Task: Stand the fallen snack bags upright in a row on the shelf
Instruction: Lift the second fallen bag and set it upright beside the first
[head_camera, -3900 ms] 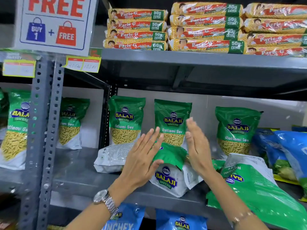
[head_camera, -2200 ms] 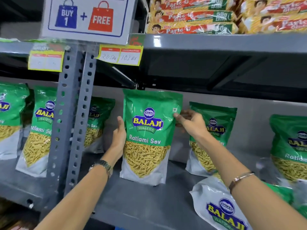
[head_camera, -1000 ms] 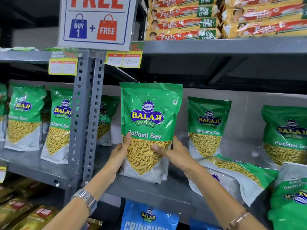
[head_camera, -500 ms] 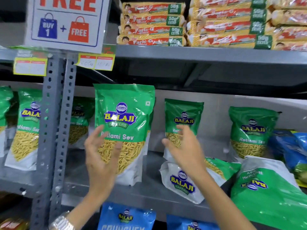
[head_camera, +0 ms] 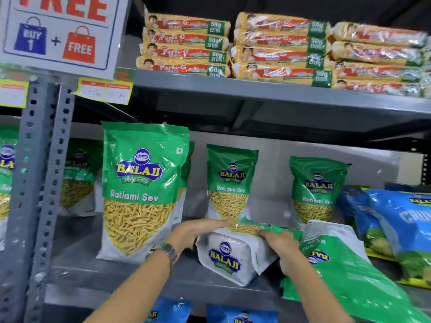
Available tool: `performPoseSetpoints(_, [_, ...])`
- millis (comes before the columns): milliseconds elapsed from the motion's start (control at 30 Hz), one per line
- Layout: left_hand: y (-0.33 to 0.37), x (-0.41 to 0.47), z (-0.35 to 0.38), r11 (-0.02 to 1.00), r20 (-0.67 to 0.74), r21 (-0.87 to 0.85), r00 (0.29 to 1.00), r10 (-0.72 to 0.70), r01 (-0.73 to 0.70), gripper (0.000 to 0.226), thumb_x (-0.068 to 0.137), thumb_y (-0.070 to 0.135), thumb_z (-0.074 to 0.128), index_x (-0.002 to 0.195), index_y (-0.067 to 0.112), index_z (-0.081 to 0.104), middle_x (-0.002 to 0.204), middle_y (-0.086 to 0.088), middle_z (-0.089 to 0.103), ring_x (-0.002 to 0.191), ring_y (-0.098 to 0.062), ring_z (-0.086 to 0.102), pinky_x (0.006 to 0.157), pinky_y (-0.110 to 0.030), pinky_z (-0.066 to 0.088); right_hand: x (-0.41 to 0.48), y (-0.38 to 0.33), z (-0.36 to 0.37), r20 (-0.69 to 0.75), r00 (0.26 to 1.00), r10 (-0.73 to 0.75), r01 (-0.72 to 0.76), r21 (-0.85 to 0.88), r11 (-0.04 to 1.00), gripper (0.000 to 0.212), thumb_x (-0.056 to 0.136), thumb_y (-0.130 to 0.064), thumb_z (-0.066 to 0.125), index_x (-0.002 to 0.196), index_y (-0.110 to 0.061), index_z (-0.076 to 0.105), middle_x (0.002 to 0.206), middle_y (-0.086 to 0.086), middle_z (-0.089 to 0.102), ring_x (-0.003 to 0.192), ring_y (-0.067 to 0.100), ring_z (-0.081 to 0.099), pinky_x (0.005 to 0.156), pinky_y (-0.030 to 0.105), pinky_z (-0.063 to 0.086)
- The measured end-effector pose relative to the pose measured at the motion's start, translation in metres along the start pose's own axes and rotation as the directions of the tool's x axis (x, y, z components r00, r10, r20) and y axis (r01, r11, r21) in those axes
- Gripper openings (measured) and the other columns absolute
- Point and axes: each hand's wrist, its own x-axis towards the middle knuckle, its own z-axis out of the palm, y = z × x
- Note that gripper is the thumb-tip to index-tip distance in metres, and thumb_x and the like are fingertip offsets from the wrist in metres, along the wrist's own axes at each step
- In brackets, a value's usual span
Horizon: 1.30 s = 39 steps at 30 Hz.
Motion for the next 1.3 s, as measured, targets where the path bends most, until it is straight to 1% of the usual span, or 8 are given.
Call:
performPoseSetpoints(167, [-0.006,0.002,-0.002,0.990,0.017,-0.138,1.000,0.000,0.002,0.072,0.072,0.059,0.064,0.126,0.013,0.054,0.130,-0.011,0.056,0.120,-0.028,0.052,0.106,-0.047,0.036,-0.001,-0.006,-0.001,-0.074,0.997,-0.038,0.040,0.035,0.999,0.093,0.073,-0.028,0.074,0.141,0.000,0.017,0.144,0.026,0.018,0.124,0.040,0.038,0.098,0.036,0.036])
performPoseSetpoints(300, [-0.009,0.004,-0.009,0.940,0.025,-0.330,0.995,0.095,-0.081,0.037,0.072,0.037,0.073,0.094,0.009,0.063,0.084,-0.007,0.070,0.075,-0.020,0.065,0.074,-0.035,0.055,0.003,-0.014,-0.002,-0.111,0.963,-0.245,0.251,0.039,0.967,0.089,0.069,-0.025,0.077,0.135,-0.003,0.022,0.141,0.023,0.024,0.119,0.037,0.041,0.088,0.032,0.034])
performPoseSetpoints(433, [-0.010,0.010,-0.008,0.875,-0.179,-0.419,0.967,0.181,-0.241,0.063,0.072,0.021,0.075,0.126,0.006,0.046,0.105,-0.002,0.061,0.080,-0.007,0.057,0.058,-0.016,0.046,0.018,-0.029,-0.004,-0.100,0.896,-0.433,0.441,0.087,0.893,0.098,0.061,-0.015,0.082,0.138,-0.007,0.021,0.138,0.021,0.028,0.125,0.032,0.034,0.096,0.031,0.031])
performPoseSetpoints(633, [-0.028,0.023,0.003,0.802,-0.348,-0.399,0.883,0.316,-0.444,0.069,0.042,0.024,0.088,0.099,0.021,0.049,0.122,-0.009,0.055,0.113,-0.023,0.053,0.102,-0.041,0.041,0.040,-0.033,-0.003,0.117,0.784,-0.610,0.561,0.290,0.776,0.119,0.059,0.002,0.081,0.145,-0.014,0.001,0.148,0.009,0.025,0.135,0.027,0.031,0.111,0.052,0.030])
performPoseSetpoints(767, [-0.034,0.034,0.008,0.827,-0.417,-0.318,0.852,0.317,-0.464,0.068,0.050,0.010,0.089,0.099,0.019,0.043,0.123,-0.011,0.052,0.116,-0.026,0.050,0.103,-0.042,0.039,0.050,-0.027,-0.006,0.207,0.738,-0.642,0.548,0.371,0.750,0.134,0.042,-0.019,0.087,0.145,-0.020,0.002,0.131,-0.004,0.036,0.119,0.014,0.044,0.099,0.032,0.043])
performPoseSetpoints(900, [-0.019,0.029,0.001,0.808,-0.354,-0.324,0.855,0.379,-0.493,0.086,0.048,0.016,0.089,0.117,0.017,0.038,0.126,-0.003,0.053,0.109,-0.013,0.050,0.094,-0.027,0.040,0.061,-0.021,-0.009,0.212,0.755,-0.621,0.481,0.465,0.744,0.089,0.058,-0.009,0.083,0.131,-0.024,0.034,0.121,-0.004,0.058,0.103,0.008,0.060,0.079,0.027,0.054])
performPoseSetpoints(1033, [0.035,0.026,-0.020,0.601,-0.642,-0.335,0.643,0.418,-0.725,0.071,0.072,0.035,0.071,0.133,0.018,0.039,0.127,0.002,0.049,0.106,-0.007,0.052,0.087,-0.017,0.044,0.068,-0.026,-0.009,0.104,0.869,-0.483,0.341,0.582,0.738,0.023,0.089,-0.018,0.053,0.112,-0.013,0.054,0.101,0.005,0.067,0.081,0.020,0.063,0.066,0.032,0.053])
performPoseSetpoints(1300, [0.113,0.047,-0.053,0.496,-0.835,-0.400,0.530,0.149,-0.771,0.022,0.086,0.035,0.059,0.083,0.014,0.065,0.053,0.006,0.043,0.048,-0.010,0.032,0.041,-0.013,0.030,0.073,-0.030,-0.005,-0.100,0.859,-0.502,0.489,0.454,0.745,0.010,0.090,-0.016,0.054,0.082,-0.011,0.057,0.086,0.011,0.061,0.078,0.019,0.051,0.071,0.035,0.042])
